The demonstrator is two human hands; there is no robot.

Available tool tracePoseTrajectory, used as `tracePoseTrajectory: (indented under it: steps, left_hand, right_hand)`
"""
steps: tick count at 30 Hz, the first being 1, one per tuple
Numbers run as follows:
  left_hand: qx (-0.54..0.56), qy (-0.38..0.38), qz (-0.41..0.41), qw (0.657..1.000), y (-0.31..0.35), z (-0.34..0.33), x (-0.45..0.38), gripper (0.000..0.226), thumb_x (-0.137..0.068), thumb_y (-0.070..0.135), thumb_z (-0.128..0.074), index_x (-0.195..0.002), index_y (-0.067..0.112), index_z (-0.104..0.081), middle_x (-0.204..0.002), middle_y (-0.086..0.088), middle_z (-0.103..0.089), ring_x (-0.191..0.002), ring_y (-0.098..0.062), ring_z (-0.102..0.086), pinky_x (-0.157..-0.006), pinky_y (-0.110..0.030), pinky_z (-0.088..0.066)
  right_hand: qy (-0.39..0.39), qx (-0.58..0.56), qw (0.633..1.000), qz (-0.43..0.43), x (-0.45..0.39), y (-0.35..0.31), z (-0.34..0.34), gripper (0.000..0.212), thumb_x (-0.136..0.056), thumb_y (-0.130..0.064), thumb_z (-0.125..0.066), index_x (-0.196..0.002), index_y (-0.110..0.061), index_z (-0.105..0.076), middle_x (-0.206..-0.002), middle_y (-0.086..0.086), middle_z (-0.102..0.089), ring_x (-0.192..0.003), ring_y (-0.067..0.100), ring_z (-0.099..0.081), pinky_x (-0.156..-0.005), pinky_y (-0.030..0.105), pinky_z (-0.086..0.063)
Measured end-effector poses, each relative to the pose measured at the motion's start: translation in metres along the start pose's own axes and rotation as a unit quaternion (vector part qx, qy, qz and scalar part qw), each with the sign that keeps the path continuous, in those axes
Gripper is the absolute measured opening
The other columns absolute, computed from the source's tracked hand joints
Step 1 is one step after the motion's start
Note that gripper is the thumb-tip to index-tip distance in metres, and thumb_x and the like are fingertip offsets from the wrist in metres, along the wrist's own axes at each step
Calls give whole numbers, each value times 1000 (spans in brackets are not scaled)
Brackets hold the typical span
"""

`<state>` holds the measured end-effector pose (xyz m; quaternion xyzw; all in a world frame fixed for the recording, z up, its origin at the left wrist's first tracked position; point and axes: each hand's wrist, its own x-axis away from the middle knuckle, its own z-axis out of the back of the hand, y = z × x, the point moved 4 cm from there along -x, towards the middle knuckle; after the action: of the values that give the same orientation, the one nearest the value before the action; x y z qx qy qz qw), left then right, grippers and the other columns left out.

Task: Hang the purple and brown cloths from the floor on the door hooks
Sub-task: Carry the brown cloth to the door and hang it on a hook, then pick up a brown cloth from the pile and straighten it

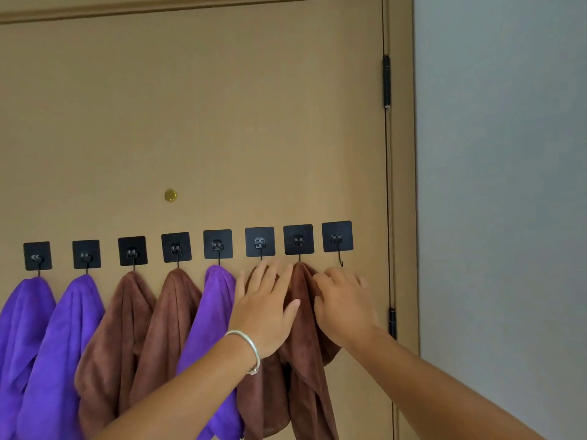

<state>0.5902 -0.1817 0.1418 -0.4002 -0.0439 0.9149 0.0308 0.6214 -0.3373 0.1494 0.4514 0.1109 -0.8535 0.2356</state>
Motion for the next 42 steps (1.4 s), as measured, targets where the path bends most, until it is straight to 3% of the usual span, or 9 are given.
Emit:
tracePoseTrajectory:
  steps: [4,10,16,21,28,33,39,42]
  left_hand:
    - [5,-7,-4,1000,-9,-7,6,65,-95,57,-14,-152,30,1,-161,3,0,-146,-16,14,-117,-49,5]
    - [57,25,-95,994,11,-16,-22,64,-96,53,-25,-152,24,-16,-158,-2,-17,-147,-21,-5,-118,-48,-6]
    - [130,7,-157,979,32,-28,-40,64,-98,50,-25,-153,23,-7,-158,-2,-15,-146,-19,-1,-118,-47,-2]
    - [205,27,-219,953,59,-15,-34,64,-97,43,-34,-152,22,-8,-157,-2,-16,-146,-21,-5,-117,-47,-11]
    - [337,48,-319,885,130,32,9,62,-98,45,-28,-152,20,-11,-158,-6,-15,-146,-22,-7,-116,-46,-12]
    - [424,57,-392,815,198,91,64,61,-98,43,-28,-152,21,-11,-157,-5,-18,-145,-22,-10,-117,-46,-10]
    - [507,68,-486,708,279,204,165,61,-99,42,-29,-152,21,-9,-157,-4,-18,-146,-21,-9,-118,-46,-8]
    - [540,81,-528,650,314,280,226,61,-99,43,-31,-152,22,-9,-157,-2,-17,-146,-20,-10,-118,-47,-9]
  right_hand:
    - [-21,25,999,-36,10,-2,13,34,-91,-40,-42,-121,-29,-54,-119,-5,-53,-114,19,-45,-104,39,-32]
    - [-46,121,988,-89,16,8,25,39,-93,-47,-37,-125,-28,-48,-130,-1,-47,-125,22,-37,-111,45,-22]
    - [-88,227,959,-145,21,11,38,45,-96,-48,-35,-135,-26,-42,-139,2,-42,-133,24,-30,-114,49,-14]
    - [-100,295,928,-206,51,0,67,50,-96,-49,-33,-139,-25,-38,-146,3,-37,-140,24,-23,-116,50,-9]
    - [-90,390,871,-285,119,-24,150,47,-95,-49,-39,-134,-24,-46,-141,3,-45,-136,22,-32,-116,49,-16]
    - [-77,459,814,-347,181,-52,237,43,-92,-46,-47,-128,-23,-53,-134,3,-51,-131,23,-40,-114,49,-20]
    - [-50,555,711,-429,274,-108,377,38,-86,-41,-60,-118,-20,-59,-121,4,-57,-121,26,-50,-109,52,-31]
    - [-34,606,643,-468,324,-152,451,40,-83,-40,-64,-117,-20,-62,-120,6,-60,-116,29,-55,-104,52,-36]
